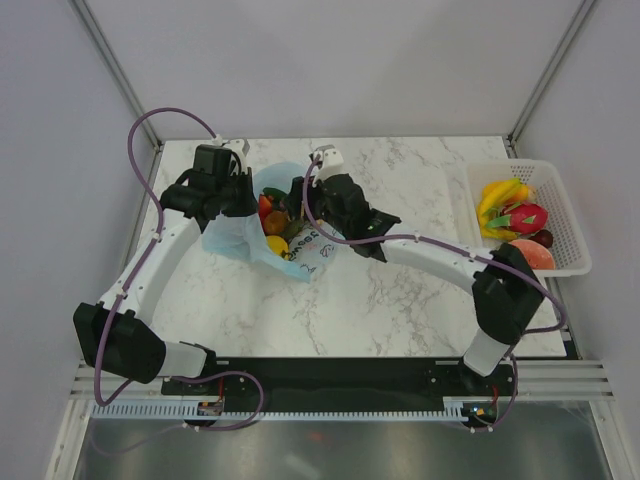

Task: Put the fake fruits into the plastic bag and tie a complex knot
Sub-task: Place the fake fruit in the plastic bag.

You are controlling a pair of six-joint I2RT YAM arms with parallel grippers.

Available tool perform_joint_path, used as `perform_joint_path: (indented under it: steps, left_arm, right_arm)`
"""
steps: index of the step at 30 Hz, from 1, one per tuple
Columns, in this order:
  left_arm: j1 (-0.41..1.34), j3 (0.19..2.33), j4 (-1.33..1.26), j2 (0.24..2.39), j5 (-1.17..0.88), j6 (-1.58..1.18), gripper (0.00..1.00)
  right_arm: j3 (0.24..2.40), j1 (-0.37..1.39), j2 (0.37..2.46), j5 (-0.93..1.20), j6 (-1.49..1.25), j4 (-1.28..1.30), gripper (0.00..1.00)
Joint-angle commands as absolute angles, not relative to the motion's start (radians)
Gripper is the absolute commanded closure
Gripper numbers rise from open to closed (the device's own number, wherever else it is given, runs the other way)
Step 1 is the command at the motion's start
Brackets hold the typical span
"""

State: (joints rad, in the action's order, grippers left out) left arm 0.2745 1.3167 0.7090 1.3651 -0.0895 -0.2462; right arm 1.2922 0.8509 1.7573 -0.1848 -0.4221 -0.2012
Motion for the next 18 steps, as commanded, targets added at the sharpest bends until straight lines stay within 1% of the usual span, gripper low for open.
perform_joint_path:
  steps: [1,2,5,6,7,8,12,18]
  left_arm:
    - [0.273,1.321,0.703,1.35,-0.121,-0.264,0.97]
    - [0.273,1.321,0.703,1.353,-0.123,-0.265,0.97]
    - [0.273,1.321,0.701,1.354,-0.126,-0.264,0.97]
    - [0.272,1.321,0.701,1.355,-0.126,-0.264,0.97]
    - [0.273,1.321,0.703,1.353,-0.126,-0.265,0.97]
    - [0.272,1.321,0.703,1.353,-0.124,-0.264,0.97]
    - [0.273,1.318,0.701,1.351,-0.118,-0.262,0.97]
    - [0.273,1.307,0.701,1.341,-0.12,-0.255,0.97]
  right_arm:
    - [1.275,0.844,1.637,-0.253,-0.292,-0.094,0.32]
    - [1.26,0.833,1.625,-0.252,-0.273,-0.071,0.34]
    - [1.226,0.792,1.589,-0.177,-0.23,0.003,0.35]
    - [1.218,0.784,1.577,-0.16,-0.207,0.035,0.34]
    - [1.197,0.776,1.572,-0.131,-0.192,0.043,0.31]
    - [1.184,0.776,1.566,-0.129,-0.177,0.057,0.29]
    - [1.134,0.77,1.56,-0.138,-0.138,0.067,0.28]
    - [1.104,0.77,1.609,-0.181,-0.106,0.072,0.31]
